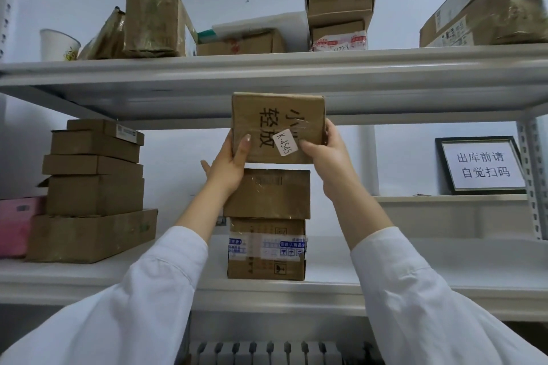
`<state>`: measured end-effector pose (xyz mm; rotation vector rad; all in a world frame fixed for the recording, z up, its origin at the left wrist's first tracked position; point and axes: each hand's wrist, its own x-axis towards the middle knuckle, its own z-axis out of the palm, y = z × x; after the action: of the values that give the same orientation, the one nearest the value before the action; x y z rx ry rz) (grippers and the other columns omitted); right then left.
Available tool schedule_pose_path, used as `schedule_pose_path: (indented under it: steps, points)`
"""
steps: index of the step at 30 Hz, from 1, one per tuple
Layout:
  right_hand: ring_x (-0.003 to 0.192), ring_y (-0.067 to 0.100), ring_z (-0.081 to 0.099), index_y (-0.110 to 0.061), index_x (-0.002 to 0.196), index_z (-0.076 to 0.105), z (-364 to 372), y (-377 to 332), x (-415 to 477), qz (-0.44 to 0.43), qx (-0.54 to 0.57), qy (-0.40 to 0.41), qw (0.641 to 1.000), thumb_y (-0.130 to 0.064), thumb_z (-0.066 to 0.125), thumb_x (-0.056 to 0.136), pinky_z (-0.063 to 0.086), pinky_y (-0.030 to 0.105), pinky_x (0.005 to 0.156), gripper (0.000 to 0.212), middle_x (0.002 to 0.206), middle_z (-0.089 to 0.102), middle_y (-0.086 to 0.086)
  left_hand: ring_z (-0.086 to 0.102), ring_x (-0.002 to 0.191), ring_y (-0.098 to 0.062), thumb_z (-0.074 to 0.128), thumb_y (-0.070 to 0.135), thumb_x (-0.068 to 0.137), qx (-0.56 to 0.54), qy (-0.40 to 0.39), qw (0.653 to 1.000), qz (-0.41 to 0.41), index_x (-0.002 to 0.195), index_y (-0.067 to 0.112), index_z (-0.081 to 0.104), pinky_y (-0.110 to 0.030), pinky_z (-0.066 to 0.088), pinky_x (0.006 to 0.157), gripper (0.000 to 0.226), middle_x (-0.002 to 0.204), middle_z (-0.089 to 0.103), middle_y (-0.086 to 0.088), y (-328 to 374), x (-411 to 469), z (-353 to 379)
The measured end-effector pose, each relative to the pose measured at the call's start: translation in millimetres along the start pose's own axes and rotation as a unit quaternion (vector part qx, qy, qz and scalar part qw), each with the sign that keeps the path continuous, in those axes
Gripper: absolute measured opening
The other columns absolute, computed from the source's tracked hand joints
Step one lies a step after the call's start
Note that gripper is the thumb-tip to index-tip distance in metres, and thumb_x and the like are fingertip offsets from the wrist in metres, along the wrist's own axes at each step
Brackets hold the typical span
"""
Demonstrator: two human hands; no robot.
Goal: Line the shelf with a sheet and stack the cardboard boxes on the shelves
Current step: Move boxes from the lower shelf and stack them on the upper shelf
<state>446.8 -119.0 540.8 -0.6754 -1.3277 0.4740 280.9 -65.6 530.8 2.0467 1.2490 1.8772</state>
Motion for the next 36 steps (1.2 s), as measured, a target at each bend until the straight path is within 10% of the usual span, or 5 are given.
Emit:
schedule_pose_path:
  steps: [9, 14, 20, 30, 36]
  points:
    - [0.112, 0.018, 0.06, -0.022, 0.119, 0.057, 6.0, 48.1, 3.4, -0.017, -0.027, -0.001, 0.999, -0.02, 0.052, 0.095, 0.051, 0.042, 0.096, 0.025, 0.12, 0.064, -0.001, 0.055, 0.115, -0.029, 0.042, 0.068, 0.079, -0.173, -0.015, 0.982, -0.072, 0.136, 0.023, 0.045, -0.05, 0.046, 0.099, 0.073, 0.127, 0.058, -0.006, -11.8, -3.0, -0.7]
    - [0.135, 0.023, 0.039, -0.033, 0.151, 0.014, 9.9, 49.4, 1.3, 0.095, -0.032, -0.036, 0.994, -0.043, 0.038, 0.099, 0.038, 0.041, 0.105, 0.058, 0.151, 0.035, -0.004, 0.056, 0.113, -0.029, 0.041, 0.064, 0.084, -0.189, 0.002, 0.979, -0.081, 0.135, 0.023, 0.046, -0.05, 0.046, 0.098, 0.066, 0.126, 0.059, -0.005, -17.6, 0.3, 0.4]
    - [0.092, 0.016, 0.065, -0.031, 0.091, 0.065, 10.1, 58.8, -0.4, 0.084, 0.013, 0.03, 0.996, -0.036, 0.053, 0.095, 0.054, 0.033, 0.081, 0.014, 0.098, 0.069, -0.002, 0.06, 0.106, -0.023, 0.038, 0.05, 0.094, -0.238, 0.004, 0.968, -0.076, 0.13, 0.017, 0.051, -0.039, 0.052, 0.088, 0.05, 0.12, 0.061, -0.005, -31.5, -3.4, -0.1]
    - [0.14, 0.022, 0.031, -0.022, 0.152, 0.012, 10.5, 83.1, -24.3, 0.149, 0.023, 0.01, 0.989, -0.053, 0.051, 0.09, 0.034, 0.034, 0.1, 0.079, 0.156, 0.025, 0.0, 0.043, 0.131, -0.02, 0.039, 0.034, 0.1, -0.253, 0.098, 0.958, -0.097, 0.141, 0.013, 0.038, -0.037, 0.036, 0.11, 0.047, 0.142, 0.045, -0.004, -55.2, -27.2, 17.2]
    - [0.119, 0.03, 0.055, -0.021, 0.138, 0.042, 21.4, 121.4, -47.0, 0.254, 0.087, 0.0, 0.963, -0.07, 0.044, 0.084, 0.041, 0.046, 0.106, 0.073, 0.133, 0.055, 0.006, 0.025, 0.142, -0.021, 0.017, 0.061, 0.094, -0.267, 0.04, 0.941, -0.207, 0.147, 0.024, 0.029, -0.039, 0.022, 0.113, 0.065, 0.154, 0.028, 0.002, -69.6, -66.4, 40.4]
